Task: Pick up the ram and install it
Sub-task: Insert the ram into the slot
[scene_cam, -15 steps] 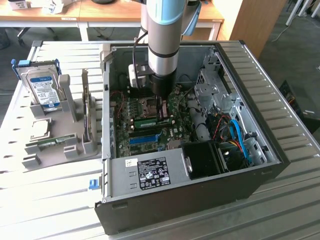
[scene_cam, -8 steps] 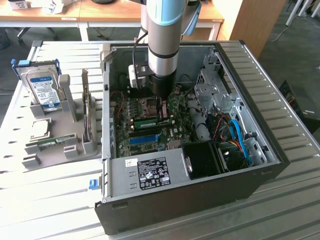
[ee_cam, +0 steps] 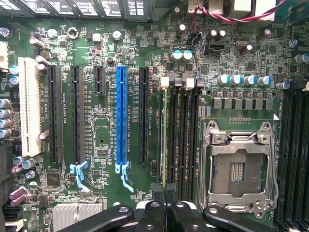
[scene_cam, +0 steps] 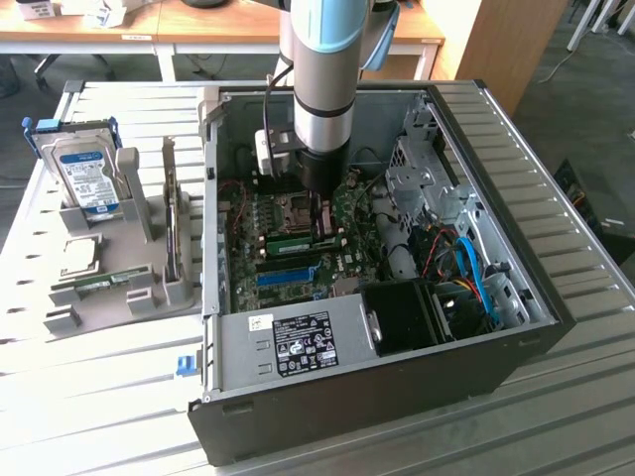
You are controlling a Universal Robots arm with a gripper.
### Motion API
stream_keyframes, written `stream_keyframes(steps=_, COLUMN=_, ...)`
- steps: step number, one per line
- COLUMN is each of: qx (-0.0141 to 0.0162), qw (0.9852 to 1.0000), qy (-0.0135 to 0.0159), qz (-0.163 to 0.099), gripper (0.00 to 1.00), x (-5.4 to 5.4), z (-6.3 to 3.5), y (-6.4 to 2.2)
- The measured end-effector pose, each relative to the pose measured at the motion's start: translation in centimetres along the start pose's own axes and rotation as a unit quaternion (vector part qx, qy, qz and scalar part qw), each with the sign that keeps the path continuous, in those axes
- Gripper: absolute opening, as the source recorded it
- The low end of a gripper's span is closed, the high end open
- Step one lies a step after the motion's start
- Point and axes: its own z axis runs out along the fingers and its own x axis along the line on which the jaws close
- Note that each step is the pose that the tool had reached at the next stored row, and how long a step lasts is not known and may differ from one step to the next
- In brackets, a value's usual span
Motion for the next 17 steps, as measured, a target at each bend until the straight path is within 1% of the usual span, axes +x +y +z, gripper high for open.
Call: stream_keyframes(steps=17, qx=-0.0001, qw=1.0000, qy=0.0000, qz=0.000, gripper=0.12, x=0.01, z=0.05, y=0.01)
